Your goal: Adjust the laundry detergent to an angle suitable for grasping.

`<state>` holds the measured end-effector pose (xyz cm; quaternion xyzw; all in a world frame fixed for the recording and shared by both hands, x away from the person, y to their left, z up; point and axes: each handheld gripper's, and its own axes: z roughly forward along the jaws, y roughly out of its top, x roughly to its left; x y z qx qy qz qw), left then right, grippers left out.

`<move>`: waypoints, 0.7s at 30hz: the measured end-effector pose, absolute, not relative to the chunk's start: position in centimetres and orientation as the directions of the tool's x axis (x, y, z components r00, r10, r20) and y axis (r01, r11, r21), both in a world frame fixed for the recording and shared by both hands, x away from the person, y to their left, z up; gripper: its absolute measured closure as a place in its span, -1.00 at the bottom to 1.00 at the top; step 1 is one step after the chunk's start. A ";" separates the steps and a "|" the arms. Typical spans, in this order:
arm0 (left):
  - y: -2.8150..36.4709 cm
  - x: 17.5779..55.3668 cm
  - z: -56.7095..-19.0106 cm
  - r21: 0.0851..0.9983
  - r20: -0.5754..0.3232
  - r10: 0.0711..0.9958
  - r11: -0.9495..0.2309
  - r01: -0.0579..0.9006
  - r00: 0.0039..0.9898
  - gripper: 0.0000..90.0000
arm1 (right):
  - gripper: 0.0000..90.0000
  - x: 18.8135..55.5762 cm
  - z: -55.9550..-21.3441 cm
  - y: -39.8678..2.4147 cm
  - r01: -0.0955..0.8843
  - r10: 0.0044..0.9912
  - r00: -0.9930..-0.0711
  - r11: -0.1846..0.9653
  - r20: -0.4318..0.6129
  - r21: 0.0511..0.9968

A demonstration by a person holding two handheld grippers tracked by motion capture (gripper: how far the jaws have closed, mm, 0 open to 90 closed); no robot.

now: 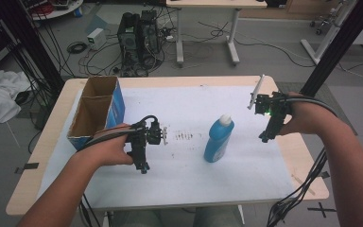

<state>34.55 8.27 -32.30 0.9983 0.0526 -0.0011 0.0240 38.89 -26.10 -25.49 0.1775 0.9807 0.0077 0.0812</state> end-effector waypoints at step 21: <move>8.4 34.2 -31.7 0.217 -0.140 0.136 -0.962 0.164 0.981 -0.92 | -0.92 38.7 -25.5 -26.6 0.353 0.361 -0.918 0.932 -0.163 0.078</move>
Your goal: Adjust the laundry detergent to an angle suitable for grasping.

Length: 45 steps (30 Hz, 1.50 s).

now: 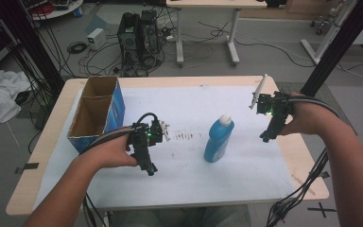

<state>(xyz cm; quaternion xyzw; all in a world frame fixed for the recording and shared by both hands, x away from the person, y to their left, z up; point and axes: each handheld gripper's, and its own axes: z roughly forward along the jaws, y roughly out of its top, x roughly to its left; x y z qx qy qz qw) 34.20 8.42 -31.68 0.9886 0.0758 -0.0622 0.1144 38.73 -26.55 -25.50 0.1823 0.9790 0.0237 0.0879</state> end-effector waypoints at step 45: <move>1.0 33.2 -33.9 0.803 -0.108 0.403 -0.504 0.319 0.909 -0.92 | -0.92 39.4 -26.7 -26.7 0.356 0.361 -0.920 0.933 -0.153 0.058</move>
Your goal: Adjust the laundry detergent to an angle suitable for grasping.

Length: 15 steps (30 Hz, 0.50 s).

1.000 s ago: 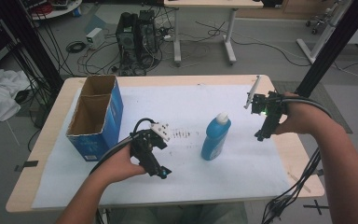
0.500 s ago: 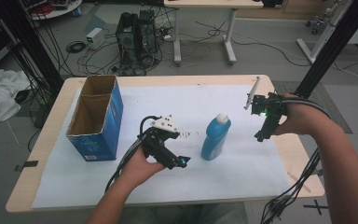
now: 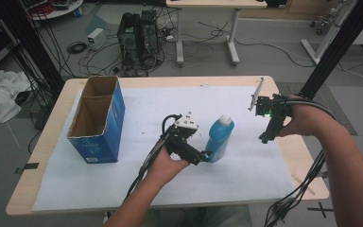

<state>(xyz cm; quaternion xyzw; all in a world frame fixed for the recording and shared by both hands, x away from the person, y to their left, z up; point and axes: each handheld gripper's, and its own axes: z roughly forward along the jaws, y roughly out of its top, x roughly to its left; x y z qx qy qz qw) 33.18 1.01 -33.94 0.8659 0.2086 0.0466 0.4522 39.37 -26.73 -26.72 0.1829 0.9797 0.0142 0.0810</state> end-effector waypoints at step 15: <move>-2.9 35.1 -34.4 0.820 -0.087 0.437 -0.479 0.314 0.895 -0.92 | -0.92 39.8 -27.2 -27.1 0.365 0.370 -0.918 0.929 -0.141 0.060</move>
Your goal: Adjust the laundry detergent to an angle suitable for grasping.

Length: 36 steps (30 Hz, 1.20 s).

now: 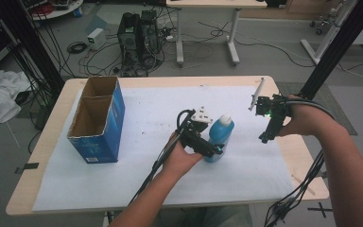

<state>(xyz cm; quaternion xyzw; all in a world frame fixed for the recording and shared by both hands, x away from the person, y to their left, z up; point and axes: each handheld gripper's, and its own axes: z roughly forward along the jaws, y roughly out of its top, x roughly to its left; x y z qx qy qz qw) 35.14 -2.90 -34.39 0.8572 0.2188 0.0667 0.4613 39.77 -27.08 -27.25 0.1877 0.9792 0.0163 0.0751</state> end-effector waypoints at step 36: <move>-5.4 36.6 -35.4 0.818 -0.035 0.509 -0.480 0.317 0.860 -0.57 | -0.92 40.1 -27.8 -27.0 0.364 0.367 -0.921 0.930 -0.132 0.051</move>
